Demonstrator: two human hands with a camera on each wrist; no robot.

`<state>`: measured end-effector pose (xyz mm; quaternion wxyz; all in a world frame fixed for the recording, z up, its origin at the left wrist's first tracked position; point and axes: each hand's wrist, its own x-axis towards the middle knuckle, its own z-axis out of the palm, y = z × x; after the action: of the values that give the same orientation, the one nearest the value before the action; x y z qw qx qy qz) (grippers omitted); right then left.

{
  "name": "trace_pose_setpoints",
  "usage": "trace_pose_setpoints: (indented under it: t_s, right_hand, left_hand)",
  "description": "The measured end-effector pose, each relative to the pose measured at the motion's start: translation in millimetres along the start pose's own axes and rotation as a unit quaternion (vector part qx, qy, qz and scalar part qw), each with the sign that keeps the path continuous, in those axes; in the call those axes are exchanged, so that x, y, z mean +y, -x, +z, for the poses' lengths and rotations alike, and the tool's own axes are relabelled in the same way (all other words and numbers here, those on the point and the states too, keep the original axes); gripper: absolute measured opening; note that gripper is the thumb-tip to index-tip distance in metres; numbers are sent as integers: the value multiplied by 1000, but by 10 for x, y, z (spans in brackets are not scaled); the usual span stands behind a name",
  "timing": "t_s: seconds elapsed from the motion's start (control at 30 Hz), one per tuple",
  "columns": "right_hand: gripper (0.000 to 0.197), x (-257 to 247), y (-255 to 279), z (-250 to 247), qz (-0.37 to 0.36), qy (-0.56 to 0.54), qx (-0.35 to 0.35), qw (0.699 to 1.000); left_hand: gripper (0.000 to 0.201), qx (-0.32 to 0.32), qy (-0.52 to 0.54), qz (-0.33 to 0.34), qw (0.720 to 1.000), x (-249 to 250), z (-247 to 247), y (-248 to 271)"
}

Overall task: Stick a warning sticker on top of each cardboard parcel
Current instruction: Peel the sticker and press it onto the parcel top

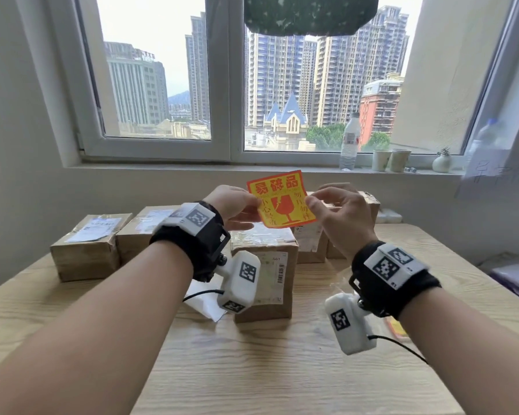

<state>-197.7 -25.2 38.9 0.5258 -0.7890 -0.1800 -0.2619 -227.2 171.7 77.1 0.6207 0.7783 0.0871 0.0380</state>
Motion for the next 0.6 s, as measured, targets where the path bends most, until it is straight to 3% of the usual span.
trace_pose_setpoints:
  t_s: [0.13,0.37,0.43,0.6]
  right_hand:
    - [8,-15,-92,-15,107,-95,-106,984]
    - [15,-47,-171,172,152,-124,-95,976]
    - [9,-2,-173,246,155,-121,-108,974]
    - [18,73,-152,363,183,-146,-127,964]
  left_hand:
    - [19,-11,-15,1,1000,-10,-120,-4]
    - [27,11,23,-5,1000,-94,-226,-71]
    - [32,5,24,-8,1000,-147,-230,-91]
    - [44,-12,25,-18,999,-213,-202,-115]
